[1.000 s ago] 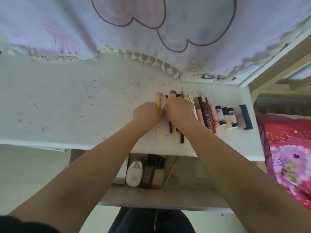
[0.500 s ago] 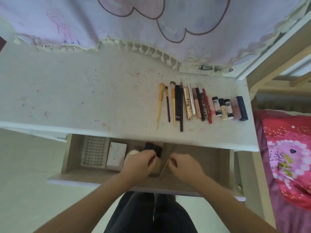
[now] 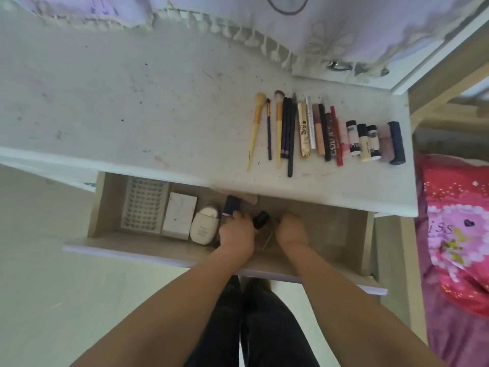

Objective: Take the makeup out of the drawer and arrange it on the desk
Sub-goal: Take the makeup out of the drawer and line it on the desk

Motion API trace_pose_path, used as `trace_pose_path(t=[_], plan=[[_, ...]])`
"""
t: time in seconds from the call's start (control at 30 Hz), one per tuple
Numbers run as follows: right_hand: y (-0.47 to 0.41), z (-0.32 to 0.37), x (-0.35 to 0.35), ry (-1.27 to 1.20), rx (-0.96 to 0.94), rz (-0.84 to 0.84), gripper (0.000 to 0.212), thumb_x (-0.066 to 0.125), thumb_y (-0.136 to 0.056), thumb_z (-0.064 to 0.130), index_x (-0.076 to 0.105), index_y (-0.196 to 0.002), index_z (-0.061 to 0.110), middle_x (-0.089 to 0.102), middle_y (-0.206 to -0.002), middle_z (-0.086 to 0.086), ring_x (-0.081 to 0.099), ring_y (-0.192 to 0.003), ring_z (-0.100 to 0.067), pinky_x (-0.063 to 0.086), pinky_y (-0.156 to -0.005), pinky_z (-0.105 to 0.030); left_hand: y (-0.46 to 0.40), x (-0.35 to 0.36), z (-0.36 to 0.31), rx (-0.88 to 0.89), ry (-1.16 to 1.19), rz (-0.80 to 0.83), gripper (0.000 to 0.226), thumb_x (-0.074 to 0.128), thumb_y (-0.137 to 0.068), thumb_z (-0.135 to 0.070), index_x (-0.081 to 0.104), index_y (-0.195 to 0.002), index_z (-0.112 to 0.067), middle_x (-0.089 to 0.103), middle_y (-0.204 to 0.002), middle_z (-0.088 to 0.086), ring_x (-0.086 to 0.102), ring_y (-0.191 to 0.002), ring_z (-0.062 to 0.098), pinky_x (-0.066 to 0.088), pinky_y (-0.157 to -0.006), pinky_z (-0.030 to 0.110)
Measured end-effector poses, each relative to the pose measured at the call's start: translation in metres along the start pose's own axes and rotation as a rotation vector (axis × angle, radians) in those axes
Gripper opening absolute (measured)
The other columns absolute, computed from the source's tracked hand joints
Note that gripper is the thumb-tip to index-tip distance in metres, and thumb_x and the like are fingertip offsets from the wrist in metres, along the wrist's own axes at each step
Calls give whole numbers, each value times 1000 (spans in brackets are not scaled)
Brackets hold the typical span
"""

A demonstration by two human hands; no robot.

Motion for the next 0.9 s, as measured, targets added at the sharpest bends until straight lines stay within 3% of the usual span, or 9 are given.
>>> trace_pose_path(t=[0.13, 0.23, 0.3, 0.43, 0.57, 0.7, 0.9], plan=[[13, -2, -20, -129, -146, 17, 14, 52, -93, 18, 59, -99, 8, 65, -99, -15, 61, -91, -31, 40, -67, -27, 10, 2, -2, 96, 10, 14, 39, 50, -91, -20, 40, -128, -12, 48, -127, 12, 47, -114, 30, 44, -79, 38], [43, 4, -39, -88, -340, 27, 11, 52, -93, 24, 58, -93, 15, 61, -83, -2, 58, -73, -21, 44, -61, -31, 19, -9, 7, 238, 84, 2, 36, 57, -89, -30, 43, -119, -16, 55, -120, 7, 50, -111, 26, 45, -82, 38], [65, 16, -59, -17, -489, -18, 8, 52, -93, 29, 55, -93, 22, 54, -82, 8, 53, -69, -11, 44, -60, -25, 32, -28, 20, 336, 211, -44, 34, 61, -85, -35, 46, -113, -21, 57, -116, 1, 51, -108, 21, 47, -82, 35], [83, 73, -131, -200, -657, -137, 3, 52, -93, 27, 52, -94, 25, 54, -81, 12, 56, -71, -5, 47, -64, -17, 63, -89, 62, 361, 541, -253, 43, 71, -77, -39, 51, -115, -36, 58, -113, -9, 54, -101, 8, 42, -82, 21], [46, 147, -186, -376, -599, -211, 9, 50, -94, 25, 51, -98, 17, 59, -76, 2, 63, -67, -17, 51, -58, -30, 53, -180, 98, 223, 800, -539, 38, 75, -73, -42, 49, -101, -35, 57, -91, -15, 50, -74, -4, 39, -65, 16], [6, 207, -183, -166, -570, -278, 35, 46, -94, 16, 39, -127, 11, 55, -95, -9, 58, -85, -27, 45, -62, -36, 3, -269, 95, 225, 810, -695, 36, 74, -77, -34, 45, -97, -29, 48, -74, -16, 45, -61, 1, 34, -56, 17], [-33, 207, -160, 287, -519, -350, 37, 45, -90, 8, 37, -126, 10, 48, -119, -14, 56, -97, -30, 33, -54, -31, -83, -322, 52, 371, 901, -573, 32, 70, -78, -33, 49, -102, -32, 57, -82, -19, 54, -76, 0, 43, -68, 21]])
Point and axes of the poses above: each hand's wrist, its own y-axis away from the middle knuckle, its own x-axis out of the palm, z = x × y, the point moved 7 cm from there along -y, towards the middle knuckle
